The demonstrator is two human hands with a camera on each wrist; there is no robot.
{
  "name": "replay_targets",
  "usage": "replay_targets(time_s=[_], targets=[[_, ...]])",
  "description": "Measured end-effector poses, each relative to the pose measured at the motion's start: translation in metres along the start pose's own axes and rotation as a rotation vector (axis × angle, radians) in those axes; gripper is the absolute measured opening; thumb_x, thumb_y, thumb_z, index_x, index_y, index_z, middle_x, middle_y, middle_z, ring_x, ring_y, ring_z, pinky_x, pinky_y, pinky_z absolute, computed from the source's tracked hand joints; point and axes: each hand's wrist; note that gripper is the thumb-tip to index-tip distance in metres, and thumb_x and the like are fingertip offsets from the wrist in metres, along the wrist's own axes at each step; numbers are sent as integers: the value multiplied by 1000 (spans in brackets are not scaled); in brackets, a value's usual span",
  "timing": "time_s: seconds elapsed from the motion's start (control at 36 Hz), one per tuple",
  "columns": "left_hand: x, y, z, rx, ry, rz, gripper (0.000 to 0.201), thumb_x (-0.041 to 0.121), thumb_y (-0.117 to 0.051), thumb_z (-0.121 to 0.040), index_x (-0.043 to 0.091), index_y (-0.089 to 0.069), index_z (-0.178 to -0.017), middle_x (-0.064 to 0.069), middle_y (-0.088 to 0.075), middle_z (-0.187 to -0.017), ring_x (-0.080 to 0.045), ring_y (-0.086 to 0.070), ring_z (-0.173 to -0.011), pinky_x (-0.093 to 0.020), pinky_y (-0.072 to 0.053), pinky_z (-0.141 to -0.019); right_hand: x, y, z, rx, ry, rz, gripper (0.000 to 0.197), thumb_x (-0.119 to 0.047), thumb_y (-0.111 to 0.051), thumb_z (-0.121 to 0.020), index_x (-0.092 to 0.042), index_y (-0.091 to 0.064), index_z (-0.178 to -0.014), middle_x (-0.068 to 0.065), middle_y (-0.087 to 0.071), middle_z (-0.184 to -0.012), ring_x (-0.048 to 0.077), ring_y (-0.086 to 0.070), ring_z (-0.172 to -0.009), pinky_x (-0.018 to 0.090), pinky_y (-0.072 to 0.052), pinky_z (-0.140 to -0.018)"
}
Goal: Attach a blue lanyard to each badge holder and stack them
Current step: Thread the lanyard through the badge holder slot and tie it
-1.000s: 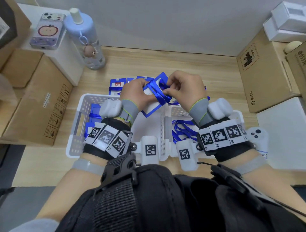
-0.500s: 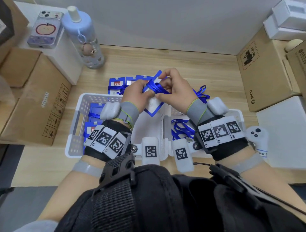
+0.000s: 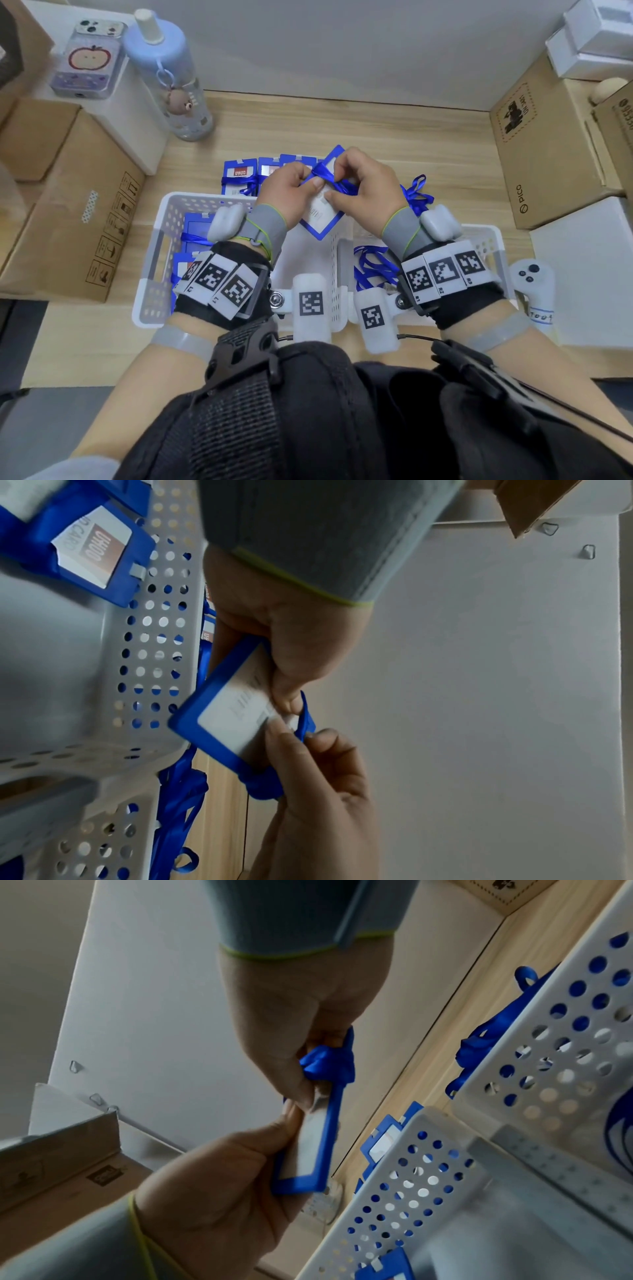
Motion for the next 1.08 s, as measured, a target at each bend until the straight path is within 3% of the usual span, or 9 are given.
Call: replay_targets(time_s=[0.36,0.56,0.61,0.67,0.72,0.83,0.89,1.0,1.08], targets=[[-9,4,-5,59,98,123,27,19,-51,-94,20,-48,-67,0,-53,-70,-21,-55,-71,-38,-54,-68,1,3,-8,18,-103,-78,30,-9,-76,-70,-22,-50,-63,0,-48,-84,5,-44,-66,7,-38,-63],[-19,17,-10,151,246,344,28,22,-47,-97,16,-48,-69,-2,-57,-73,-17,-58,-68,-29,-54,-52,-12,0,-7,-78,-111,-200,32,-8,-68,-80,-25,-47,-63,9,-35,-141,18,-35,-135,19,-29,-102],[-21,18,-10,149,292,397,26,24,-49,-96,16,-50,-72,-2,-58,-73,-18,-58,-68,-31,-53,-54,-15,-2,-9,-136,-186,-321,28,-9,-66,-81,-22,-49,-63,14,-43,-138,18,-38,-131,26,-31,-104],[-22,17,-9,148,360,477,22,21,-50,-96,17,-51,-74,-2,-58,-72,-15,-56,-63,-25,-50,-46,-18,-6,-10,-183,-247,-484,20,-16,-63,-78,-17,-49,-64,13,-61,-100,21,-52,-101,33,-40,-90],[-26,18,-8,157,440,577,19,19,-50,-95,18,-51,-76,0,-56,-70,-13,-54,-59,-17,-45,-39,-20,-11,-10,-235,-259,-563,14,-21,-58,-75,-14,-49,-66,8,-55,-77,18,-48,-80,28,-41,-78],[-35,24,-5,102,565,728,19,21,-45,-96,16,-50,-78,1,-50,-56,-6,-45,-31,-7,-35,-37,-16,-17,-11,-319,-261,-657,61,-45,-76,-67,11,-53,-81,39,-54,-95,20,-44,-90,31,-38,-86],[-38,28,-5,47,603,760,27,21,-41,-98,14,-47,-73,3,-44,-43,-6,-38,-24,-4,-28,-34,-18,-20,-11,-370,-283,-689,53,-44,-75,-68,4,-53,-78,45,-44,-121,21,-46,-103,36,-36,-96],[-37,34,-8,30,556,804,26,17,-37,-99,19,-46,-75,6,-46,-41,-6,-40,-26,-4,-29,-36,-17,-24,-22,-363,-311,-776,21,-21,-63,-78,-12,-47,-69,17,-54,-129,26,-40,-133,28,-41,-100],[-36,39,-15,87,404,735,21,14,-33,-101,23,-50,-91,5,-58,-60,-4,-51,-34,-10,-37,-34,-14,-24,-34,-221,-350,-705,25,-3,-54,-89,-12,-45,-67,7,-60,-115,25,-64,-102,21,-49,-78]])
Point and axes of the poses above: each hand's wrist, its own z-axis away from the middle knuckle, its own y-axis out of the back of the hand, x = y × z
